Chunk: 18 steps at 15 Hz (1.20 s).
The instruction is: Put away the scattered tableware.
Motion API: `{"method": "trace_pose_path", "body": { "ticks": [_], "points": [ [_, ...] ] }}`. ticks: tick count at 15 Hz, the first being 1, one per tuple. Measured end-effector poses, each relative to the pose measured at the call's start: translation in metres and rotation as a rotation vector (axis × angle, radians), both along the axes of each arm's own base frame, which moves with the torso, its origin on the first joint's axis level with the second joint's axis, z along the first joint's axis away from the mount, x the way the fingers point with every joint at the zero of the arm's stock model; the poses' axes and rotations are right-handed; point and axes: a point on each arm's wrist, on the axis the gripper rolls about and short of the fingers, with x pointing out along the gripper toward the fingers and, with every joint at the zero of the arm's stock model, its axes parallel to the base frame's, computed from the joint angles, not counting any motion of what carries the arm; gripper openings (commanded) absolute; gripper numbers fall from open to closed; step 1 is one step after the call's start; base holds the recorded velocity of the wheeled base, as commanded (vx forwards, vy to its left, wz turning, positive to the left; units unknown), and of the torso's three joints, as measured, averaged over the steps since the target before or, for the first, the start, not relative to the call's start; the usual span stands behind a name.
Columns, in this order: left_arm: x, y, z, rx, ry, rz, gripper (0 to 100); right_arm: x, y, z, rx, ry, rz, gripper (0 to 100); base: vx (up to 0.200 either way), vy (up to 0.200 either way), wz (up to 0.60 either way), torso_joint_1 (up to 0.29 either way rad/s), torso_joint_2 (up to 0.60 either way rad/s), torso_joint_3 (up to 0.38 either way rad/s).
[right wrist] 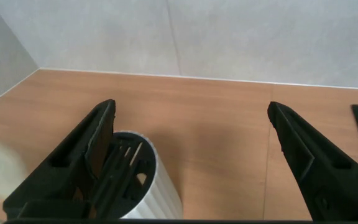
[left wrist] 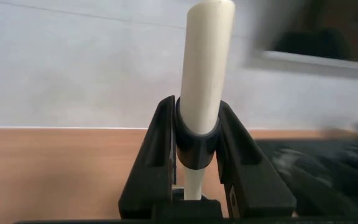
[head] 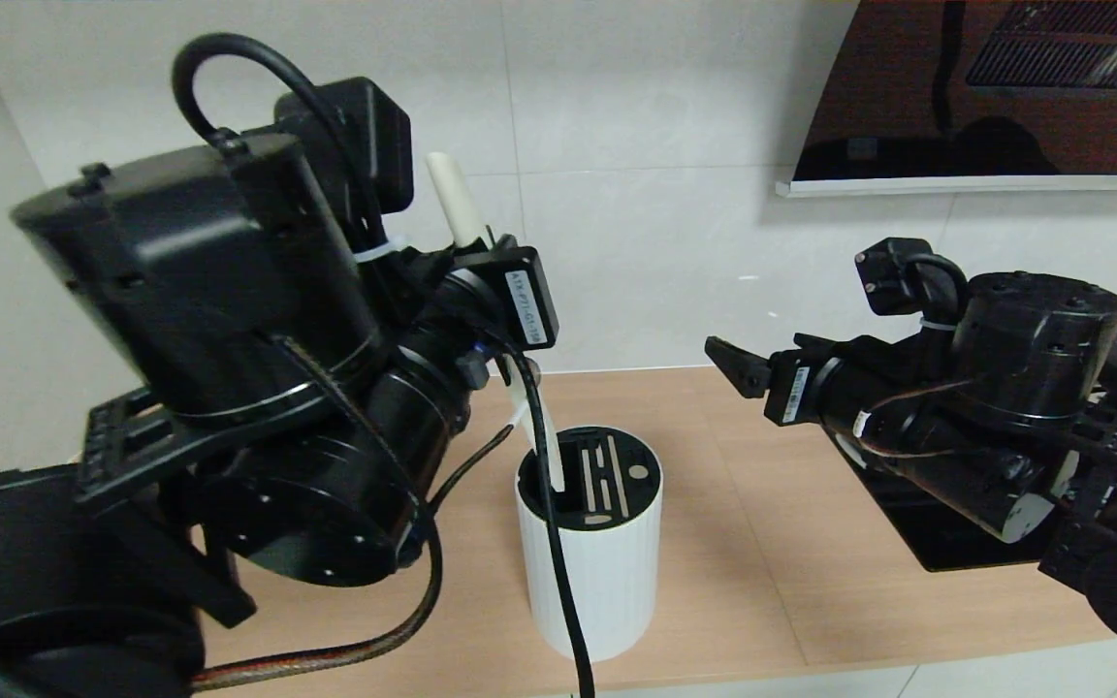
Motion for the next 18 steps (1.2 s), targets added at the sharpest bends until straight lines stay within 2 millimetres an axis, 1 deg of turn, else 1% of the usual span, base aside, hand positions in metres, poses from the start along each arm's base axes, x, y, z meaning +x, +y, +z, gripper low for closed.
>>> {"method": "trace_pose_path", "body": {
  "ticks": [3,8,10,13,18],
  "points": [
    [0.005,-0.006,-0.010,0.025,0.020,0.000,0,0.001,0.001,-0.002,-0.003,0.004,0.000,100,0.000,0.000,0.00,0.000,0.00,0.000],
    [0.011,-0.010,-0.018,0.039,0.035,0.008,0,0.002,0.001,-0.003,-0.008,0.008,0.000,100,0.000,0.000,0.00,0.000,0.00,0.000],
    [0.017,-0.010,-0.023,0.044,0.041,0.023,0,0.002,0.001,-0.003,-0.007,0.007,0.000,100,0.000,0.000,0.00,0.000,0.00,0.000],
    [0.028,-0.010,-0.025,0.007,0.005,0.046,0,0.001,0.001,-0.003,-0.007,0.006,0.001,100,0.000,0.000,0.00,0.000,0.00,0.000],
    [0.034,-0.014,-0.037,0.028,0.024,0.054,0,0.001,0.001,-0.003,-0.007,0.007,0.000,100,0.000,0.000,0.00,0.000,0.00,0.000]
  ]
}}
